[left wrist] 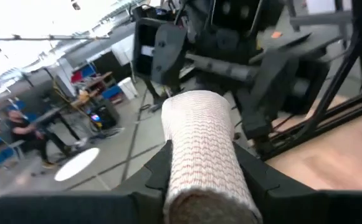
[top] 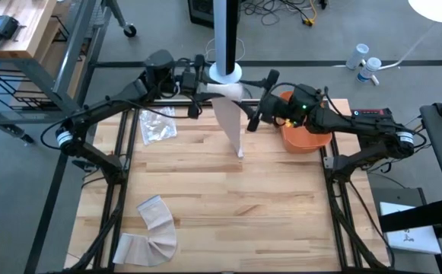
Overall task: Roll bandage
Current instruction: Roll the center brown bandage
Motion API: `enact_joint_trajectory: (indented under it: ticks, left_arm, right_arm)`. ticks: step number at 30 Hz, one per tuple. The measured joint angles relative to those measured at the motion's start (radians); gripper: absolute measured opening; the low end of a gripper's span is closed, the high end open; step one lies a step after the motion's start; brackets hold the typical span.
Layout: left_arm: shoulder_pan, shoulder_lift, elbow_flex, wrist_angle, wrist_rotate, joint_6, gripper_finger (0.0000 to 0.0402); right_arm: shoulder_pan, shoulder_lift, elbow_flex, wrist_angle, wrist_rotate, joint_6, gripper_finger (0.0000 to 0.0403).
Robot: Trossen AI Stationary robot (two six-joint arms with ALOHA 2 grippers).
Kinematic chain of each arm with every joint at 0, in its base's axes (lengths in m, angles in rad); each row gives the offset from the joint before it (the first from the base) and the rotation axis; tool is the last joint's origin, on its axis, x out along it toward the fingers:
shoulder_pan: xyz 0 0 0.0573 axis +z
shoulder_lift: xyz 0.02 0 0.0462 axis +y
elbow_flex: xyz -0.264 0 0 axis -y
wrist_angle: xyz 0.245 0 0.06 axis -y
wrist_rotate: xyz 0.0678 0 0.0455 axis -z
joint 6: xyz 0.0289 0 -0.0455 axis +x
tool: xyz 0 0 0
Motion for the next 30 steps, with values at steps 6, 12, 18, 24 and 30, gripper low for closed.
enact_joint_trajectory:
  ticks: [6, 12, 18, 24, 30]
  left_arm:
    - [0.0, -0.019, -0.001, -0.018, -0.048, 0.066, 0.0095]
    - [0.0, -0.023, -0.001, -0.067, -0.053, 0.08, 0.0095]
    - [-0.001, -0.023, -0.001, -0.09, -0.051, 0.083, 0.0103]
    - [-0.001, -0.029, -0.001, -0.151, -0.05, 0.111, 0.0097]
    - [-0.001, -0.057, -0.001, -0.193, -0.061, 0.127, 0.0102]
  right_arm:
    - [0.005, -0.007, 0.061, -0.179, -0.027, 0.1, 0.0324]
    - [0.005, 0.007, 0.168, -0.229, -0.025, 0.093, 0.0324]
    - [0.004, 0.083, 0.266, -0.394, -0.036, 0.055, 0.031]
    - [0.004, 0.171, 0.399, -0.591, -0.032, 0.061, 0.0289]
    - [0.004, 0.17, 0.439, -0.738, 0.012, 0.113, 0.0251]
